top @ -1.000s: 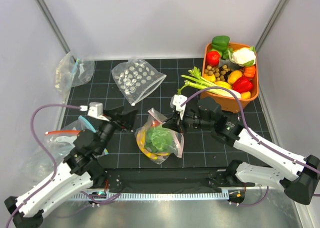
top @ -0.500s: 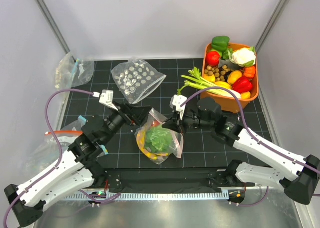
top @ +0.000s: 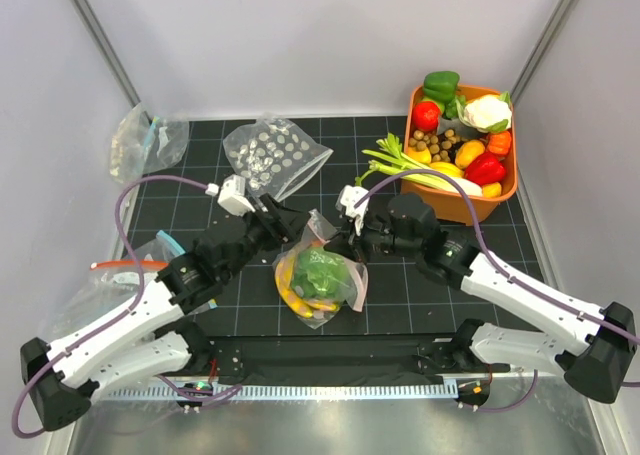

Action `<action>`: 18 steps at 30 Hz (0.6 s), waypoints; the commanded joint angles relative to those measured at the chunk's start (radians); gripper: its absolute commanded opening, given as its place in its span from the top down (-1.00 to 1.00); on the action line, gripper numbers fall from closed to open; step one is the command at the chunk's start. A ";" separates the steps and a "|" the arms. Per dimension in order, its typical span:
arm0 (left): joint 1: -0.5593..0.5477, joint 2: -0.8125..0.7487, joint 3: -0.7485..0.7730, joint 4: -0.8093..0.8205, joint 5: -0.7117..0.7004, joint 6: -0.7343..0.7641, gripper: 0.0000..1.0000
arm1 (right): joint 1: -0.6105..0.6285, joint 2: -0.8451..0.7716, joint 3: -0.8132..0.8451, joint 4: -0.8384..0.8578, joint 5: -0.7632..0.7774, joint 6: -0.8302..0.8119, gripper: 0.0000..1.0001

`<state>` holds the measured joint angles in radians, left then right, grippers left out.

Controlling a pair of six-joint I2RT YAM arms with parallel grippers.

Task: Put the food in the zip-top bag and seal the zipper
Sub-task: Zip the zipper food storage bag at the center of the board.

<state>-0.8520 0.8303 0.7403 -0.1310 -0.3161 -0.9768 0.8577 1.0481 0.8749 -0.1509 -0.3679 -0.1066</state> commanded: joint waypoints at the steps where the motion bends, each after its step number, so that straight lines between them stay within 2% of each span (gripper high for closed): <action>1: -0.044 0.047 0.060 -0.015 -0.084 -0.014 -0.42 | 0.003 0.006 0.030 0.050 0.017 0.019 0.98; 5: -0.088 0.081 0.087 -0.015 -0.107 0.006 -0.35 | 0.003 0.023 0.038 0.045 0.015 0.021 0.98; 11: -0.133 0.070 0.087 -0.009 -0.163 0.033 0.10 | 0.010 0.033 0.041 0.045 0.020 0.019 0.98; 13: -0.136 0.073 0.087 -0.007 -0.163 0.035 0.19 | 0.014 0.038 0.042 0.045 0.021 0.018 0.98; 18: -0.145 0.108 0.097 -0.002 -0.173 0.039 0.20 | 0.020 0.036 0.039 0.051 0.024 0.015 0.98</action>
<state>-0.9901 0.9234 0.7895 -0.1524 -0.4465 -0.9573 0.8669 1.0855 0.8753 -0.1497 -0.3496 -0.1013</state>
